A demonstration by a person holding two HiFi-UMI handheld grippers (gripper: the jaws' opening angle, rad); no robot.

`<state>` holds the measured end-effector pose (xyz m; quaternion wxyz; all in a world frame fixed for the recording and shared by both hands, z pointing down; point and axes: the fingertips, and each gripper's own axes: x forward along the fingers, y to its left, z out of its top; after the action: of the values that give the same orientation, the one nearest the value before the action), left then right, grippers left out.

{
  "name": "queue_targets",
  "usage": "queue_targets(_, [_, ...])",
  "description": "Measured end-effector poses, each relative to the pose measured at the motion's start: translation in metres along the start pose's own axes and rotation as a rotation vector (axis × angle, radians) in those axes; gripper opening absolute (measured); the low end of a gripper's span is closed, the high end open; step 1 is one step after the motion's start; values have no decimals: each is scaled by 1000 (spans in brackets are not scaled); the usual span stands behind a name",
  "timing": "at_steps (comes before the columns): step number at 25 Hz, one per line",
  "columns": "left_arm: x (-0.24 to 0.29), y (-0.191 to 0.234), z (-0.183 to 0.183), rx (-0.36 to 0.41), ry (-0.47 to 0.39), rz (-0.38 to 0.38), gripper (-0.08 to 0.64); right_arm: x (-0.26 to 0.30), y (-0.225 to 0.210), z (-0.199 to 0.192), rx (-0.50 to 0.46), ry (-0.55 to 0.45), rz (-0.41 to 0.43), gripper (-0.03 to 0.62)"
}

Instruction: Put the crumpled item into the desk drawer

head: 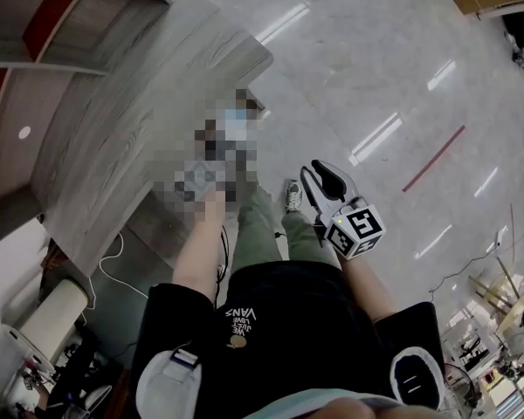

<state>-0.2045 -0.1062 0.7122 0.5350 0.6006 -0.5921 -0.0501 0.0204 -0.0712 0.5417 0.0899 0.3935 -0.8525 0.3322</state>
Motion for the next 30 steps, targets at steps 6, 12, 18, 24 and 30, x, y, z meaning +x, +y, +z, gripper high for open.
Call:
queue_targets(6, [8,2,0,7,2,23,80,-1,-9,1,6,-4,-16,83])
queue_targets(12, [14,5,4,-28,-20,46,83,-1,-15,4,23,-6,-24,83])
queue_targets(18, [21,11,4,-18,-11,74,84,2,-23,4,27,-1,-27,83])
queue_targets(24, [24,16,7,28,-3,120,117,5,-26,4,30,3,-18,83])
queue_targets(30, [20,22,6,32,-9,155,119,5,-27,4,31,5,-13,83])
